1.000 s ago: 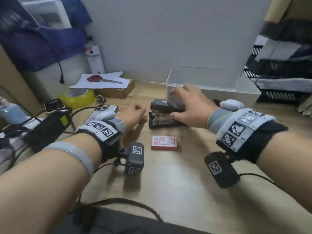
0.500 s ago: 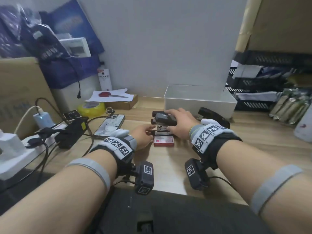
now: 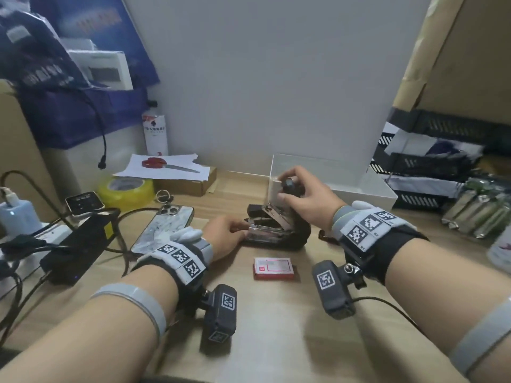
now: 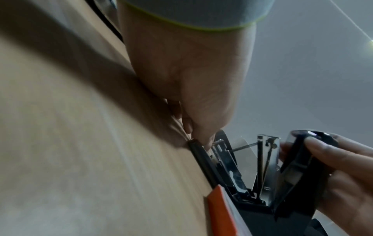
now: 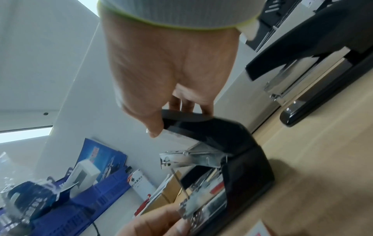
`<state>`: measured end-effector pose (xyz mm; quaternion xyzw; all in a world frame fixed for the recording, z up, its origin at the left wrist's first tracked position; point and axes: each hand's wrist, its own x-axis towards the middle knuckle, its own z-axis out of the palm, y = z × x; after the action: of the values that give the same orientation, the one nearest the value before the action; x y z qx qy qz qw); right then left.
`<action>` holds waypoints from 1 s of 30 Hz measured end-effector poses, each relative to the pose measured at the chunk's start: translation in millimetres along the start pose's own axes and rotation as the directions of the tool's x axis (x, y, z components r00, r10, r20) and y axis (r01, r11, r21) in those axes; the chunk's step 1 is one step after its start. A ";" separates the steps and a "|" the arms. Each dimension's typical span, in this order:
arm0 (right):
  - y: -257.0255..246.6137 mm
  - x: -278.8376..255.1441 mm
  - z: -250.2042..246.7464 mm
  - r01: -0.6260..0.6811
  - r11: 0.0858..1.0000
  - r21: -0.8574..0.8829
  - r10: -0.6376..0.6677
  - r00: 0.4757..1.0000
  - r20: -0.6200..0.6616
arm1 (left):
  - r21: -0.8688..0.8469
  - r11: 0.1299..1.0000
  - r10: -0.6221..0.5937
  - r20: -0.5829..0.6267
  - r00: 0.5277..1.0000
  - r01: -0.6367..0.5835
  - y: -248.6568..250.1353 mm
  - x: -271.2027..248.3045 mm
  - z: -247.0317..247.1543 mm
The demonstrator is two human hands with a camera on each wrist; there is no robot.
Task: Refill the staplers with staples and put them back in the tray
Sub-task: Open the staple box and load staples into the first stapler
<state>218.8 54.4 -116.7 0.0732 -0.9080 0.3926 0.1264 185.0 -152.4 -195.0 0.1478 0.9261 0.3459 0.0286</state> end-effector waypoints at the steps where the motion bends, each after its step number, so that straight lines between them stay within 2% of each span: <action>1: 1.3 1.5 -5.8 -0.003 1.000 0.007 0.002 1.000 0.012 | -0.014 1.000 -0.003 -0.011 1.000 0.003 -1.4 2.9 0.7; 4: 2.9 0.4 -27.8 0.004 1.000 0.019 -0.005 0.999 0.038 | -0.047 0.999 -0.012 -0.032 0.999 0.010 -3.4 9.7 3.6; 8: 11.7 -18.3 -61.4 0.006 0.994 -0.110 -0.002 0.999 0.034 | -0.054 0.998 -0.035 -0.060 0.998 0.032 -1.3 9.6 9.1; 12: 35.3 -47.6 -82.0 -0.119 0.949 -0.292 0.117 0.993 -0.023 | -0.063 0.997 -0.052 -0.087 0.995 0.047 8.6 2.0 12.7; 15: 51.6 -63.1 -77.2 -0.150 0.924 -0.352 0.132 0.988 -0.074 | -0.070 0.995 -0.074 -0.100 0.992 0.067 13.4 -4.3 12.8; 22: 64.6 -70.1 -58.7 -0.050 0.849 -0.527 -0.040 0.987 -0.158 | -0.073 0.993 -0.103 -0.095 0.990 0.096 15.9 -15.2 10.5; 26: 69.2 -78.8 -50.4 -0.099 0.837 -0.539 -0.056 0.963 -0.263 | -0.064 0.994 -0.101 -0.110 0.989 0.094 20.8 -16.2 13.1; 30: 68.0 -74.2 -51.0 -0.147 0.828 -0.541 0.001 0.965 -0.261 | -0.065 0.992 -0.113 -0.110 0.988 0.107 21.6 -13.6 15.8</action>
<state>282.9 140.5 -151.6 -0.0521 -0.9615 0.1225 0.2403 205.9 -130.9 -193.7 0.0758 0.9224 0.3787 -0.0005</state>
